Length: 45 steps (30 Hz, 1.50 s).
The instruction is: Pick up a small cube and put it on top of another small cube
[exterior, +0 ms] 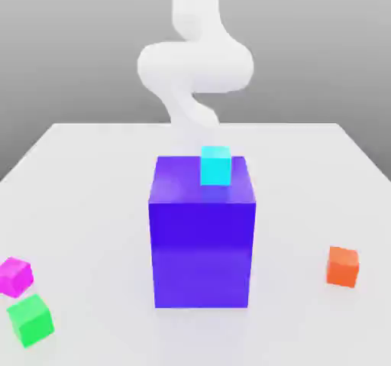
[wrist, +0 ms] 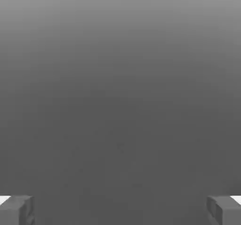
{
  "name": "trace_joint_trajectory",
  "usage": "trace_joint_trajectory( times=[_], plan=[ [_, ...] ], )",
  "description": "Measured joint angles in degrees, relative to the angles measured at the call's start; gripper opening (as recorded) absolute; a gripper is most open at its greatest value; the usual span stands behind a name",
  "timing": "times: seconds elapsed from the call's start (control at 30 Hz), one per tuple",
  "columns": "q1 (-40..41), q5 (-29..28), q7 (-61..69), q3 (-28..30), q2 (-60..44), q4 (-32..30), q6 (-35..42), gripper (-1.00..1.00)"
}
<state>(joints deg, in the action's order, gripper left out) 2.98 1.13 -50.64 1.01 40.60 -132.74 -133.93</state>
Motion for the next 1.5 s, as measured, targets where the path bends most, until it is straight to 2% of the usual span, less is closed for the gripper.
trace_joint_trajectory(
  times=[0.67, 0.83, 1.0, 1.03, 1.27, 1.43, 1.5],
  plan=[
    [21.71, 6.09, -40.65, 10.98, -41.90, -7.64, -17.19, 0.00],
    [24.46, 8.34, -50.19, 14.37, -52.36, -9.52, -21.40, 0.00],
    [28.73, 13.59, -49.14, 10.96, -62.82, -8.22, -28.37, 0.00],
    [29.77, 14.58, -48.43, 9.73, -64.78, -7.79, -29.88, -1.00],
    [30.04, 14.73, -48.35, 9.44, -65.22, -7.70, -30.32, -1.00],
    [27.01, 9.20, -52.30, 13.50, -56.41, -9.66, -23.60, -1.00],
    [26.10, 7.62, -49.71, 12.40, -54.82, -8.87, -21.23, -1.00]
  ],
)
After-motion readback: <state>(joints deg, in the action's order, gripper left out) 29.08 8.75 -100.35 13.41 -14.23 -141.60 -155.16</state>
